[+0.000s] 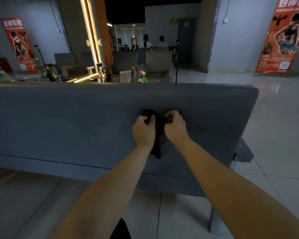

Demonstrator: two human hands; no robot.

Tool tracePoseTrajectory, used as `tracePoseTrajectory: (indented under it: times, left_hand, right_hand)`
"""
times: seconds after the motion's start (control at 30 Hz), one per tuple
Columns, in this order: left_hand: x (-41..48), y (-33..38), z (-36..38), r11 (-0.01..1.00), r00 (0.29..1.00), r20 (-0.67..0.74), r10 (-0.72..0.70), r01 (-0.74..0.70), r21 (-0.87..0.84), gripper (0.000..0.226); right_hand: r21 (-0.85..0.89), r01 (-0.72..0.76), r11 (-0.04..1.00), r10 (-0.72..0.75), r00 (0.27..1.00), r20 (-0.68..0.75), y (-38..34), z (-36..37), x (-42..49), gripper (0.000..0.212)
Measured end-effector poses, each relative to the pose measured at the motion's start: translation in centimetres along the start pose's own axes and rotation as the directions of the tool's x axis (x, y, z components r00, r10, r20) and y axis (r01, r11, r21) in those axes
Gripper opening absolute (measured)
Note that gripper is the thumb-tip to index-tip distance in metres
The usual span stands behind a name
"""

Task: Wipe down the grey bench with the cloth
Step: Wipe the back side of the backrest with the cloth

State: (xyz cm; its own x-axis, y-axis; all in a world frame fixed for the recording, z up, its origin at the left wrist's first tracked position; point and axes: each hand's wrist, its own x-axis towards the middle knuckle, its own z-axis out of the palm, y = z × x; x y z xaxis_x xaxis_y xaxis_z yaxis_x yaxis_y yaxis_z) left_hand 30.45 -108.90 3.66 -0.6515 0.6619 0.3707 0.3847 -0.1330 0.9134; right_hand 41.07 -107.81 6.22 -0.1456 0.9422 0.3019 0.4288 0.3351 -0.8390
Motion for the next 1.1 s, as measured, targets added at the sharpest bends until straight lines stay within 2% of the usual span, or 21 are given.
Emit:
tracePoseTrajectory:
  times: [0.13, 0.3, 0.4, 0.53, 0.7, 0.8, 0.93, 1.03, 1.1]
  left_hand:
    - [-0.7, 1.4, 2.3, 0.998, 0.991, 0.121, 0.056, -0.057, 0.001, 0.020]
    - [1.2, 1.0, 1.0, 0.996, 0.988, 0.145, 0.044, -0.055, 0.072, 0.019]
    - [2.0, -0.1, -0.9, 0.999, 0.996, 0.087, -0.031, 0.028, 0.039, 0.016]
    - [4.1, -2.0, -3.5, 0.989, 0.989, -0.038, -0.144, 0.143, -0.040, 0.019]
    - [2.2, -1.3, -1.6, 0.974, 0.974, -0.113, -0.196, 0.180, -0.140, 0.027]
    - [1.4, -0.8, -0.3, 0.980, 0.986, -0.089, -0.141, 0.126, -0.156, 0.027]
    - [-0.6, 1.1, 2.4, 0.995, 0.998, 0.057, 0.008, -0.002, -0.099, 0.025]
    - [0.1, 1.1, 2.4, 0.998, 0.995, 0.087, 0.048, -0.044, -0.038, 0.025]
    - [1.1, 0.8, 1.6, 0.999, 0.993, 0.112, 0.048, -0.048, -0.006, 0.022]
  right_hand:
    - [0.146, -0.031, 0.989, 0.034, 0.999, -0.020, 0.7, -0.2, 0.0, 0.032]
    - [0.126, -0.008, 0.992, 0.014, 0.999, -0.044, 0.7, 0.6, -0.2, 0.036]
    - [0.123, 0.002, 0.992, 0.003, 0.999, -0.044, 0.7, 0.9, -0.6, 0.041]
    - [0.126, 0.012, 0.992, -0.003, 0.998, -0.068, 0.6, 1.0, -0.8, 0.038]
    - [0.135, 0.011, 0.991, -0.003, 0.998, -0.065, 0.6, 0.9, -0.8, 0.039]
    - [0.147, 0.007, 0.989, 0.000, 0.999, -0.045, 0.6, 0.5, -0.7, 0.040]
    - [0.215, -0.038, 0.976, 0.050, 0.998, -0.047, 0.9, 0.2, -0.6, 0.039]
    - [0.249, -0.068, 0.966, 0.077, 0.997, -0.026, 1.0, 0.2, -0.6, 0.038]
    - [0.246, -0.045, 0.968, 0.065, 0.995, -0.071, 0.6, 0.7, -0.8, 0.042]
